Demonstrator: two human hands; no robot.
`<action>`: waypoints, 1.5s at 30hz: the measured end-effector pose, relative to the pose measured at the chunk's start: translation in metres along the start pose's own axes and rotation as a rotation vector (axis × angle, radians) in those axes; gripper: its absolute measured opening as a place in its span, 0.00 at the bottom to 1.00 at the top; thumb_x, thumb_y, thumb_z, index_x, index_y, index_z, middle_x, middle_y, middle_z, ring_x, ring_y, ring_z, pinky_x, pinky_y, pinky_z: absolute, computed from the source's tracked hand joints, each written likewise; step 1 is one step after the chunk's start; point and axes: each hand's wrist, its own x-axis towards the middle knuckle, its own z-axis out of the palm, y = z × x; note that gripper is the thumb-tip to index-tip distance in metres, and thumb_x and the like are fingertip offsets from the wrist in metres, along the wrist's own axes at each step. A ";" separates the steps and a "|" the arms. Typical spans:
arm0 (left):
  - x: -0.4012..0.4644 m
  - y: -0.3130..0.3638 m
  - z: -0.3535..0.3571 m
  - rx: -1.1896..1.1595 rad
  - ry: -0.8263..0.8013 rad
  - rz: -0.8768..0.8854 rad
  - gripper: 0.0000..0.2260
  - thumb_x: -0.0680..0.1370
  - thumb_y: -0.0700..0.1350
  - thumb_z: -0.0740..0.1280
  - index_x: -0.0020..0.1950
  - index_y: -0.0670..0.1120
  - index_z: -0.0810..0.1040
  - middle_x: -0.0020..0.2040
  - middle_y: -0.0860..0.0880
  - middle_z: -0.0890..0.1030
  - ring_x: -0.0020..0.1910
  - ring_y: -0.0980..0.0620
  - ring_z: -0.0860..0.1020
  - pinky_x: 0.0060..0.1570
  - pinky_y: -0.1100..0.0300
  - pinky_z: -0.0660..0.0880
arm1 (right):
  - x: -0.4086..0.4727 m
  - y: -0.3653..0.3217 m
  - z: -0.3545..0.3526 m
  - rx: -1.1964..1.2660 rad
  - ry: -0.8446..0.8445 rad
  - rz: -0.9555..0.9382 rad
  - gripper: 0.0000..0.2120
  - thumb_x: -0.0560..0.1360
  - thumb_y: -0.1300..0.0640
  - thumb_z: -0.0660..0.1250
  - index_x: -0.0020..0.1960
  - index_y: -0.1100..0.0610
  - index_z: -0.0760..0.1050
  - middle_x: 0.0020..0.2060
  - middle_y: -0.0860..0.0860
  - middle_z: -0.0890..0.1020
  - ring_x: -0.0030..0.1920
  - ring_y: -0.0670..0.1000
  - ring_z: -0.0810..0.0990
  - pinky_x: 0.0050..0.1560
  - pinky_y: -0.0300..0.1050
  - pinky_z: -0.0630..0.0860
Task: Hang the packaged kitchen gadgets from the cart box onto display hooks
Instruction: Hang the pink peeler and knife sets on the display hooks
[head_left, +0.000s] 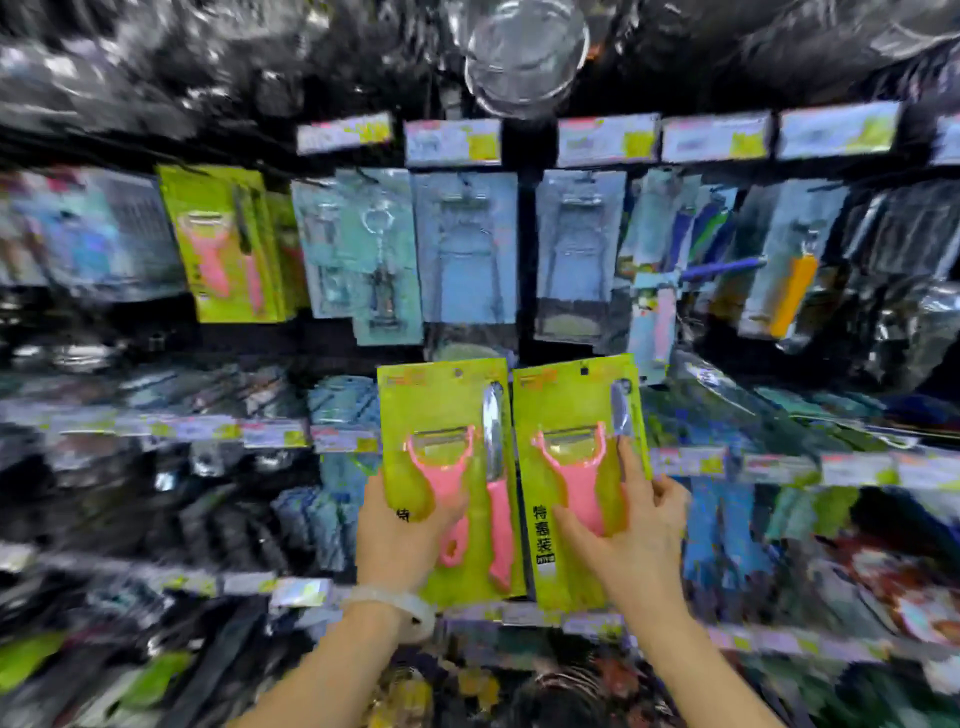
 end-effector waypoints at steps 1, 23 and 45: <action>0.006 0.003 -0.027 0.013 0.037 -0.004 0.14 0.66 0.39 0.77 0.42 0.49 0.72 0.38 0.45 0.78 0.37 0.47 0.76 0.36 0.63 0.74 | -0.003 -0.020 0.019 0.029 -0.037 -0.015 0.48 0.60 0.48 0.79 0.74 0.44 0.57 0.55 0.54 0.62 0.58 0.58 0.67 0.59 0.44 0.63; 0.199 0.025 -0.320 0.093 0.440 0.095 0.31 0.66 0.47 0.77 0.65 0.42 0.69 0.59 0.50 0.75 0.60 0.47 0.72 0.63 0.47 0.66 | 0.104 -0.313 0.293 0.191 -0.306 -0.292 0.45 0.64 0.43 0.72 0.74 0.40 0.52 0.55 0.50 0.59 0.61 0.56 0.65 0.65 0.53 0.67; 0.346 0.015 -0.360 -0.022 0.188 0.120 0.23 0.65 0.45 0.77 0.56 0.43 0.72 0.49 0.45 0.80 0.48 0.45 0.78 0.54 0.46 0.74 | 0.141 -0.378 0.384 0.073 -0.045 -0.175 0.48 0.63 0.39 0.72 0.73 0.38 0.47 0.54 0.49 0.57 0.55 0.53 0.66 0.60 0.49 0.70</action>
